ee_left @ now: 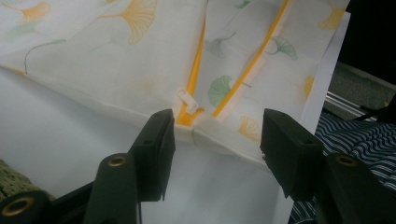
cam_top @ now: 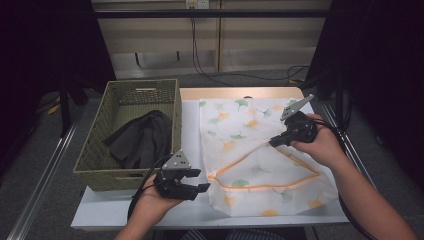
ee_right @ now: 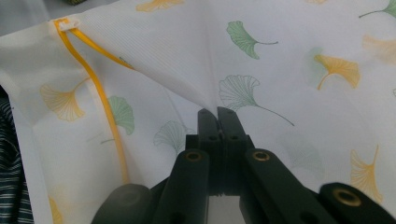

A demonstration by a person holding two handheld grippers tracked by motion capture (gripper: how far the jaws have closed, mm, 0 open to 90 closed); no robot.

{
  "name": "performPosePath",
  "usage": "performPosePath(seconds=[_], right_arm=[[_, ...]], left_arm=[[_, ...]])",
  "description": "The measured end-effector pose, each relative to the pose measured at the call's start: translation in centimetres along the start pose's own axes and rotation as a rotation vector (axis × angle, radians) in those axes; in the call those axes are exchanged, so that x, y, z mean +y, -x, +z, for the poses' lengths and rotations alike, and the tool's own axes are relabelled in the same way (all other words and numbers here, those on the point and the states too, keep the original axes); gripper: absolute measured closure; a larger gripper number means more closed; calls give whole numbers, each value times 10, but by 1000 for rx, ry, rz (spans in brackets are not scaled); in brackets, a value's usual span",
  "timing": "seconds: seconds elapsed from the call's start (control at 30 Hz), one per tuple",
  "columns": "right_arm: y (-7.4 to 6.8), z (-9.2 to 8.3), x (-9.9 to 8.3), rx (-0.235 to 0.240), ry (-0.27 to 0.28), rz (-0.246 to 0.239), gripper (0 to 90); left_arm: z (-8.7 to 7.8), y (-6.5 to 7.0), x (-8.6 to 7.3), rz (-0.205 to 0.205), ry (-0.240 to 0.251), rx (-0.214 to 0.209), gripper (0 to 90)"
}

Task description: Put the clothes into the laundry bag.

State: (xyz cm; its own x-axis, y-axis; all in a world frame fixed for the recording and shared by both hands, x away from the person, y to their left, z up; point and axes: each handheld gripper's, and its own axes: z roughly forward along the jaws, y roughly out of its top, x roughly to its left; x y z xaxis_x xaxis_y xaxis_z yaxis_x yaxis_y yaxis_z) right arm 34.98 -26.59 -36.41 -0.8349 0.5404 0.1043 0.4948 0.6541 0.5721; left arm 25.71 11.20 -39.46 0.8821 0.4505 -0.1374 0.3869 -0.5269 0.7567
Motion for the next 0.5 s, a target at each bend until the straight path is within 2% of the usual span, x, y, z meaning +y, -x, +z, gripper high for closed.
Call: performPosePath(seconds=[0.03,0.1,0.23,0.4,0.43,0.5], right_arm=[[0,0,-1,-2,4,3,900],[1,1,-2,2,4,-5,900],[1,3,-3,0,-5,-2,900],[1,3,-3,-2,0,-18,900],[1,3,-3,-2,1,-17,900],[1,3,-3,-1,1,-11,900]], left_arm=[[-2,0,2,-6,-10,5,444],[-4,-3,5,-18,-6,-11,437],[-10,-8,13,-32,-12,-5,385],[-13,-12,23,-14,-28,11,375],[-14,-13,26,-1,-53,21,375],[-15,-14,29,9,-66,27,375]])
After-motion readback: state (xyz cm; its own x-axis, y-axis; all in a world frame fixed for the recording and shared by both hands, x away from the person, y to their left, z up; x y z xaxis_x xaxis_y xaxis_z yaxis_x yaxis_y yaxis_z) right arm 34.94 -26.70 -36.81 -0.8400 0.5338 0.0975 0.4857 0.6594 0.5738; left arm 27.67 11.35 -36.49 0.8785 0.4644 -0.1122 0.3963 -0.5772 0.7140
